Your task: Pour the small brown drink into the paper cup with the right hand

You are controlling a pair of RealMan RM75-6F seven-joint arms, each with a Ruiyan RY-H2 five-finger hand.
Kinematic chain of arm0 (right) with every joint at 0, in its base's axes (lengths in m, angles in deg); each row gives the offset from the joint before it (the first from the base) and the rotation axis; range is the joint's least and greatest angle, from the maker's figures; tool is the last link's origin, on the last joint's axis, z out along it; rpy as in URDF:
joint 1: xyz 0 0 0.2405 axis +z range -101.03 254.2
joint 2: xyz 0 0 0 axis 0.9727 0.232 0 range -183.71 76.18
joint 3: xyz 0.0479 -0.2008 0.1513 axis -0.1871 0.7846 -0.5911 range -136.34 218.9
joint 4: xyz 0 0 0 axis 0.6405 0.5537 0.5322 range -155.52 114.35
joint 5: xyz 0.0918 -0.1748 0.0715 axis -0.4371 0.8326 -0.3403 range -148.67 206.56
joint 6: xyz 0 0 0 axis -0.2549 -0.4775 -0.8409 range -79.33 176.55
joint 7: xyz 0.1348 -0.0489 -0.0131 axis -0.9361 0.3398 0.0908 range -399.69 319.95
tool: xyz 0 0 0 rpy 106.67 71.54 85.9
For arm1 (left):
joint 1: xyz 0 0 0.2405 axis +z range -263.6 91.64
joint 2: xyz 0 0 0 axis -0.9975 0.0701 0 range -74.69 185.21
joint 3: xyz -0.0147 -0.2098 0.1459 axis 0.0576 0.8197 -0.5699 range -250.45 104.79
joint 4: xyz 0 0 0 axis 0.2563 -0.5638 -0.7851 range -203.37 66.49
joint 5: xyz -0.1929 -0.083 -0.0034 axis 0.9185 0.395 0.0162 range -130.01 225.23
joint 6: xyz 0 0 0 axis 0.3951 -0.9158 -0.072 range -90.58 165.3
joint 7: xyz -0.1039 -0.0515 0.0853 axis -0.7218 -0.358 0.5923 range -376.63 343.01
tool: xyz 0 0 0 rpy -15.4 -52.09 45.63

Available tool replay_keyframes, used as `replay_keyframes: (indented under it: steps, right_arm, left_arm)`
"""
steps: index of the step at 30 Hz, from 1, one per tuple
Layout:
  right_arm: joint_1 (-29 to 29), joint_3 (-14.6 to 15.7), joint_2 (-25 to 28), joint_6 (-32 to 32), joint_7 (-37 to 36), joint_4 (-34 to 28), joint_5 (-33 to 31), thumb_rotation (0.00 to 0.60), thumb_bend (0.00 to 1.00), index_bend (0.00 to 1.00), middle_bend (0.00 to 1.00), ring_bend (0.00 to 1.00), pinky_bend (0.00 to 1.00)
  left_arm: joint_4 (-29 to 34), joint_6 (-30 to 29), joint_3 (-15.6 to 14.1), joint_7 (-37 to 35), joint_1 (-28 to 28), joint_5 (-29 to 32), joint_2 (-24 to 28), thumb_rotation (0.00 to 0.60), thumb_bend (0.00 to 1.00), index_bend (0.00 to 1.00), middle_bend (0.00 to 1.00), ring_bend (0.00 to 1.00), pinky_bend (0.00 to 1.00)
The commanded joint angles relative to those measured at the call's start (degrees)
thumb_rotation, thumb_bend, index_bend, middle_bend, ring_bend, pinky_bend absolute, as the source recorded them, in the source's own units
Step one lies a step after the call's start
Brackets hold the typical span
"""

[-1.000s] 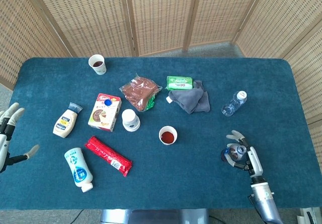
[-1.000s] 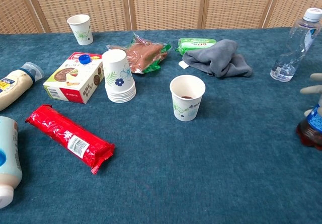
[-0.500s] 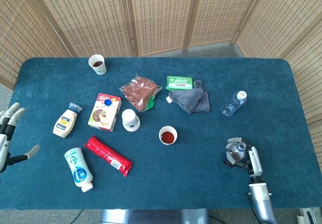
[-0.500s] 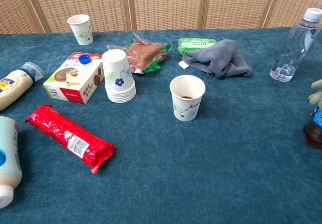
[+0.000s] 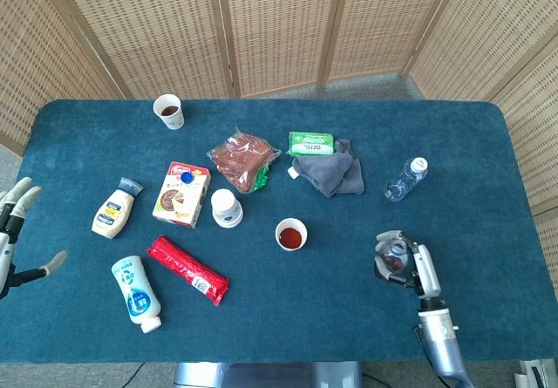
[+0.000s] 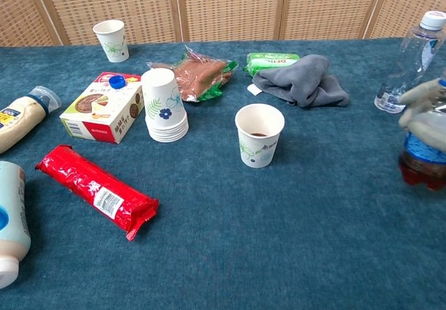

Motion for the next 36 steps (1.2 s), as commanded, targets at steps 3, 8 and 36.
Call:
replay_keyframes:
  steps: [3,8,36]
  right_arm:
    - [2.8,-0.3,2.2,3.1,7.7,-4.8,0.8,0.600,0.74,0.42,0.62,0.50,0.81]
    - [4.9,-0.2,3.2,5.5,13.9,-7.1,1.4,0.600,0.73,0.42,0.61,0.50,0.81]
    - [14.5,-4.6,5.7,17.6,47.8,-19.1,-6.6,0.600,0.71,0.41,0.61,0.50,0.81]
  left_arm:
    - [-0.3,0.0,0.0,-0.7,0.0,0.0,0.2,0.600,0.26,0.00,0.00,0.00,0.00]
    - [-0.4,0.1,-0.1,-1.3,0.0,-0.1,0.4,0.600,0.26,0.00,0.00,0.00,0.00]
    - [-0.5,0.2,-0.6,-2.3,0.0,-0.9,1.0,0.600,0.26,0.00,0.00,0.00,0.00]
